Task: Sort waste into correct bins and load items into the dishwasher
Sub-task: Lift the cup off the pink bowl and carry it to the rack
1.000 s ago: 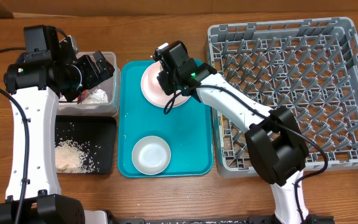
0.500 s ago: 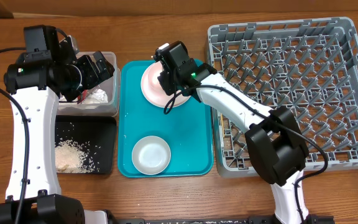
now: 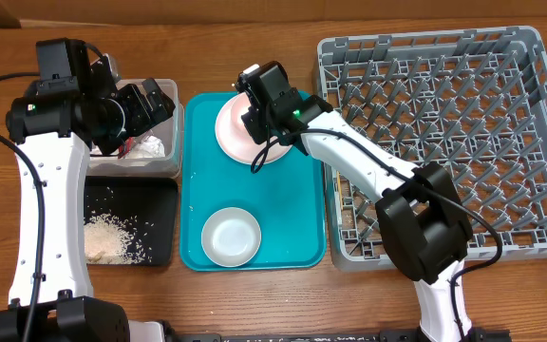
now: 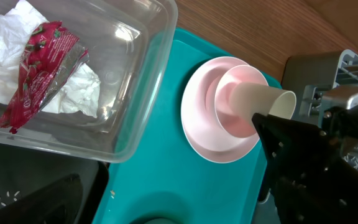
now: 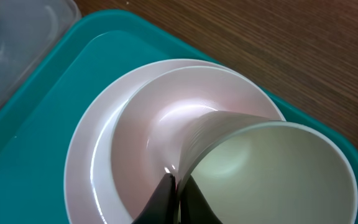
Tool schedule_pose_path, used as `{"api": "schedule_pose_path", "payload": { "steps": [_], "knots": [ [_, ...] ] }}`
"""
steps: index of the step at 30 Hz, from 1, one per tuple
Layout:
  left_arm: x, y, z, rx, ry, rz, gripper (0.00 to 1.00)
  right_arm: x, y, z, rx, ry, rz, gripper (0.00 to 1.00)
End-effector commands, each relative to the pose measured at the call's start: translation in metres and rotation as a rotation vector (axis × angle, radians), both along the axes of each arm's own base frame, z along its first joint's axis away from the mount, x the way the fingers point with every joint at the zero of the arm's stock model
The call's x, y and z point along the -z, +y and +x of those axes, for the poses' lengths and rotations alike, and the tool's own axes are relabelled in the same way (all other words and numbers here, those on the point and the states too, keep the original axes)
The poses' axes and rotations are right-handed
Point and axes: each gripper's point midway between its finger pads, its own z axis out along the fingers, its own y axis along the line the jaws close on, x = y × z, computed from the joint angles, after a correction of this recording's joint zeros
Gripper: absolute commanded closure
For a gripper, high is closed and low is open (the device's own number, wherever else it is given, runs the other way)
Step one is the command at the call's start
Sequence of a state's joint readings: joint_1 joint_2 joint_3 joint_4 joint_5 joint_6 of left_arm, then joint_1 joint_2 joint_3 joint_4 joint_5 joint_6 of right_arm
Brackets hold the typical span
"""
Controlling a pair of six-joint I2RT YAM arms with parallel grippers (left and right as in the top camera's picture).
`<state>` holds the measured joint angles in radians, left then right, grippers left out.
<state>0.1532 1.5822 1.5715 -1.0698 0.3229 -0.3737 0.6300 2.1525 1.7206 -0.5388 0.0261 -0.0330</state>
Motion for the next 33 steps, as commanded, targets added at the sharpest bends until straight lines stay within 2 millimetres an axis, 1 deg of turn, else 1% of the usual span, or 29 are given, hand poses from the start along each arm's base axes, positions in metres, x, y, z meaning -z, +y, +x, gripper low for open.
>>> {"api": "schedule_pose_path", "payload": {
  "steps": [1,3,8,11,14,17,19,21,22,23,24,26,30,33],
  "knots": [
    [-0.004,0.0,0.002,0.011,-0.014,-0.001,0.0,-0.089,0.005,0.003,-0.017,-0.126,0.118,0.96],
    [-0.004,0.0,0.002,0.011,-0.013,-0.002,0.0,-0.117,0.002,-0.003,-0.019,-0.158,0.142,0.96],
    [-0.004,0.0,0.002,0.01,-0.014,-0.002,0.0,-0.169,-0.012,-0.016,-0.013,-0.222,0.186,0.96],
    [-0.004,0.0,0.002,0.011,-0.013,-0.002,0.0,-0.194,-0.022,-0.025,-0.035,-0.234,0.226,0.96],
    [-0.004,0.0,0.002,0.011,-0.014,-0.001,0.0,-0.211,-0.034,-0.032,-0.083,-0.216,0.283,0.96],
    [-0.004,0.0,0.002,0.011,-0.013,-0.002,0.0,-0.219,-0.05,-0.032,-0.106,-0.181,0.344,0.96],
    [-0.004,0.0,0.002,0.011,-0.013,-0.002,0.0,-0.221,-0.06,-0.031,-0.123,-0.15,0.387,0.96],
    [-0.004,0.0,0.002,0.01,-0.014,-0.002,0.0,-0.222,-0.074,-0.029,-0.139,-0.108,0.439,0.96],
    [-0.004,0.0,0.002,0.011,-0.014,-0.001,0.0,-0.223,-0.09,-0.026,-0.139,-0.078,0.48,0.96],
    [-0.004,0.0,0.002,0.01,-0.014,-0.002,0.0,-0.224,-0.098,-0.025,-0.137,-0.067,0.5,0.96],
    [-0.004,0.0,0.002,0.011,-0.013,-0.002,0.0,-0.226,-0.114,-0.022,-0.137,-0.055,0.535,0.96],
    [-0.004,0.0,0.002,0.011,-0.013,-0.002,0.0,-0.227,-0.13,-0.02,-0.149,-0.054,0.55,0.96],
    [-0.004,0.0,0.002,0.011,-0.014,-0.001,0.0,-0.213,-0.161,-0.011,-0.113,-0.043,0.518,0.96],
    [-0.004,0.0,0.002,0.011,-0.013,-0.002,0.0,-0.2,-0.174,-0.006,-0.114,-0.019,0.519,0.96]
  ]
}}
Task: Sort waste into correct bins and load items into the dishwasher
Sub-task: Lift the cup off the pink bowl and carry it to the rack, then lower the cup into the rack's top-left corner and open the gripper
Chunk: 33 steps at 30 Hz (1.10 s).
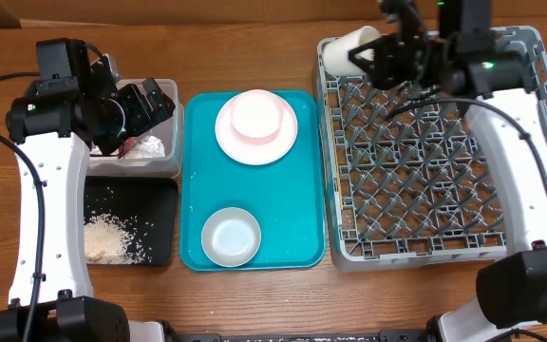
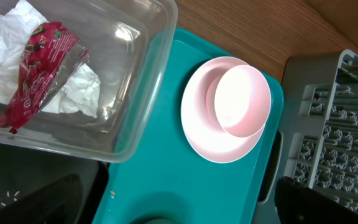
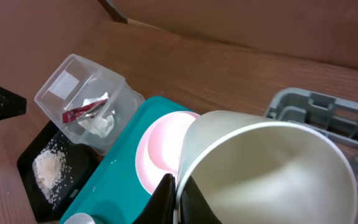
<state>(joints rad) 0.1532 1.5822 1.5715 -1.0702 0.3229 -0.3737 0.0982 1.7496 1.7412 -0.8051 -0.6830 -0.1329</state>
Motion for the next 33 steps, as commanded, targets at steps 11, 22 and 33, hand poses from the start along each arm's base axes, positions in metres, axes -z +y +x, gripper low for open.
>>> {"api": "schedule_pose_path", "payload": {
  "steps": [11,22,33],
  "knots": [
    [-0.004,0.0,0.002,0.01,-0.013,-0.002,0.0,0.014,0.005,0.015,-0.301,-0.055,0.282,0.96],
    [-0.004,0.0,0.002,0.011,-0.014,-0.001,0.0,0.05,0.0,0.032,-0.429,-0.056,0.458,0.96],
    [-0.004,0.0,0.002,0.01,-0.014,-0.002,0.0,0.079,0.0,0.043,-0.415,-0.034,0.453,0.96]
  ]
}}
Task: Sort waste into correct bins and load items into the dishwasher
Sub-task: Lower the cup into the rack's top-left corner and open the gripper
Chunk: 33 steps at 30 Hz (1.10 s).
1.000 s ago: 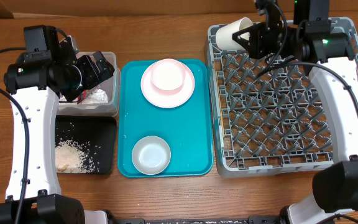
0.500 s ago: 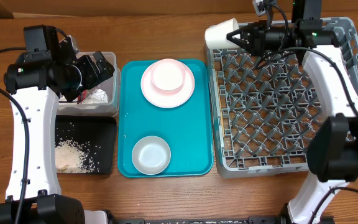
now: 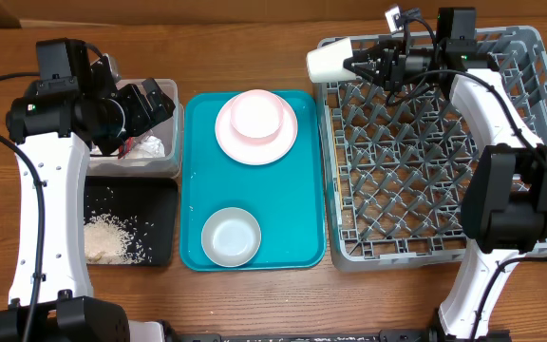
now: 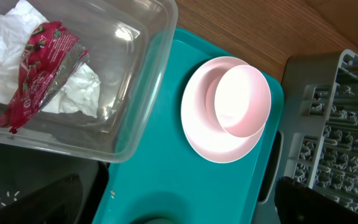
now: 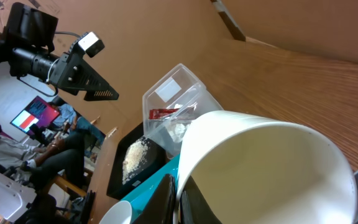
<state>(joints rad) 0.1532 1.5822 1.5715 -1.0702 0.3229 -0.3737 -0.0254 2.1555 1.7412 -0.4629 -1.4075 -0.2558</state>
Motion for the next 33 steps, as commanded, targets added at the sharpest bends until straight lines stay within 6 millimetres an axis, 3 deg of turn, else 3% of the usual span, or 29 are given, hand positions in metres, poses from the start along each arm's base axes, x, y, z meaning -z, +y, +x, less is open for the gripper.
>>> {"api": "schedule_pose_path", "payload": {
  "steps": [1,12,19,24,29,33],
  "knots": [
    [-0.004,0.0,0.002,0.011,-0.014,-0.001,0.0,0.01,-0.002,0.007,0.026,0.002,-0.027,0.96],
    [-0.004,0.0,0.002,0.01,-0.014,-0.002,0.0,0.03,-0.001,0.01,0.073,0.043,-0.091,0.96],
    [-0.004,0.0,0.002,0.011,-0.014,-0.001,0.0,0.032,0.013,0.007,0.054,0.041,-0.104,0.96],
    [-0.004,0.0,0.002,0.011,-0.014,-0.001,0.0,0.05,0.02,0.012,0.102,0.069,-0.196,0.96],
    [-0.004,0.0,0.002,0.011,-0.014,-0.002,0.0,0.05,0.02,0.011,0.102,0.074,-0.197,0.96],
    [-0.004,0.0,0.002,0.011,-0.014,-0.001,0.0,0.062,0.015,0.015,0.145,0.103,-0.255,0.96]
  ]
}}
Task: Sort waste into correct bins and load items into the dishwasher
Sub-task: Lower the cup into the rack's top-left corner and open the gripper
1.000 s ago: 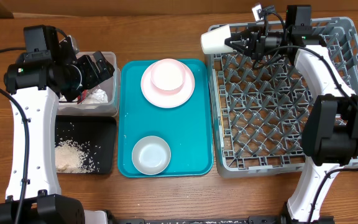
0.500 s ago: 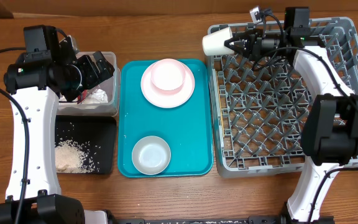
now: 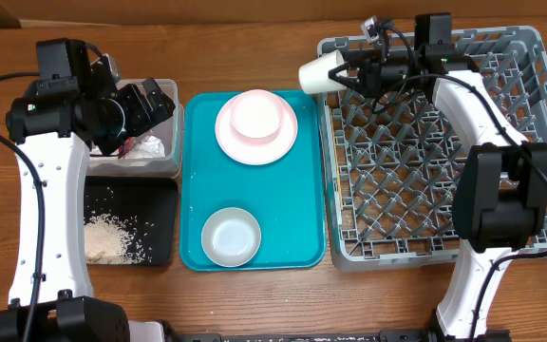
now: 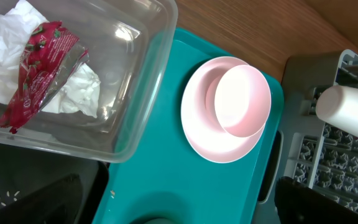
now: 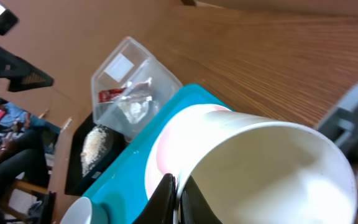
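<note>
A white paper cup (image 3: pixel 322 74) hangs on its side over the far left corner of the grey dish rack (image 3: pixel 501 249), bottom pointing left. My right gripper (image 3: pixel 354 69) is shut on its rim; in the right wrist view the fingers (image 5: pixel 166 198) pinch the cup wall (image 5: pixel 272 168). The cup (image 4: pixel 350 112) also shows in the left wrist view. A pink bowl (image 3: pixel 256 115) sits on a pink plate (image 3: pixel 228 131) at the far end of the teal tray (image 3: pixel 193 171). My left gripper (image 3: pixel 150 104) hovers open over the clear bin (image 3: pixel 171 157).
A white bowl (image 3: pixel 231 237) stands at the near end of the tray. The clear bin holds a red wrapper (image 4: pixel 39 68) and crumpled tissue (image 4: pixel 79 93). A black tray (image 3: pixel 160 195) with rice (image 3: pixel 112 236) lies near the bin. Wood table surrounds everything.
The right gripper has shifted the cup a little to the left and nearer, so it now hangs past the rack's left wall. The left arm has not moved.
My right gripper was shut on the rim of the cup, which stood in the pink bowl on the tray. Then it held the cup above the far left of the rack. Then the cup lay sideways at that corner, where it still hangs.
</note>
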Tool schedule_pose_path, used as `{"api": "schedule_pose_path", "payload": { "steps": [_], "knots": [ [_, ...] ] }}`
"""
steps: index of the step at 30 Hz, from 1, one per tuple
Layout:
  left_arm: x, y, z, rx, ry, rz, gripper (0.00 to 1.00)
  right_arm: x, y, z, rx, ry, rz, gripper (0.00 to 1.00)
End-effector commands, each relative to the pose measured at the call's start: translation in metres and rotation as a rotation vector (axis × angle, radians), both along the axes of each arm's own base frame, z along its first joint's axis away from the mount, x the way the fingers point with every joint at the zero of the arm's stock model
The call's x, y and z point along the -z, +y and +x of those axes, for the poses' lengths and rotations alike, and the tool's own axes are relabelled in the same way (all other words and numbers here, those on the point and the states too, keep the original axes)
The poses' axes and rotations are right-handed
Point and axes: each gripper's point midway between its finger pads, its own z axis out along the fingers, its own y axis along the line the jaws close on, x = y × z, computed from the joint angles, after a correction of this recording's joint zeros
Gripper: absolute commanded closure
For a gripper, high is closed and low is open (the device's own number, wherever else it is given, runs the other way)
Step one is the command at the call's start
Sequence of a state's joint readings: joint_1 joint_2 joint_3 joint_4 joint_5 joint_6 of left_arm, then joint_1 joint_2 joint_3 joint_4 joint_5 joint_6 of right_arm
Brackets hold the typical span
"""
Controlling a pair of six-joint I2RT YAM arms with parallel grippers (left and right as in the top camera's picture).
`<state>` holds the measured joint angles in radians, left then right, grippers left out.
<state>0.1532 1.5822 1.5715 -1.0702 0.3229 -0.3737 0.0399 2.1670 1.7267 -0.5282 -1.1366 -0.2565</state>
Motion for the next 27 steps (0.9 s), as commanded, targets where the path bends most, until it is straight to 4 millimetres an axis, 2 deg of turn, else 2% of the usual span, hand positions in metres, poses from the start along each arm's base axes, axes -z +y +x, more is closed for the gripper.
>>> {"api": "schedule_pose_path", "payload": {
  "steps": [1,9,15,27],
  "knots": [
    [-0.004,0.0,0.002,0.011,-0.014,-0.001,0.0,0.015,-0.006,0.005,0.043,0.018,-0.06,0.96],
    [-0.004,0.0,0.002,0.011,-0.014,-0.002,0.0,0.016,-0.006,0.002,0.041,0.039,-0.06,0.96],
    [-0.004,0.0,0.002,0.011,-0.014,-0.002,0.0,-0.001,-0.007,-0.007,-0.018,0.044,0.05,0.96],
    [-0.004,0.0,0.002,0.011,-0.014,-0.001,0.0,-0.001,-0.01,-0.007,-0.014,0.052,0.054,0.96]
  ]
}}
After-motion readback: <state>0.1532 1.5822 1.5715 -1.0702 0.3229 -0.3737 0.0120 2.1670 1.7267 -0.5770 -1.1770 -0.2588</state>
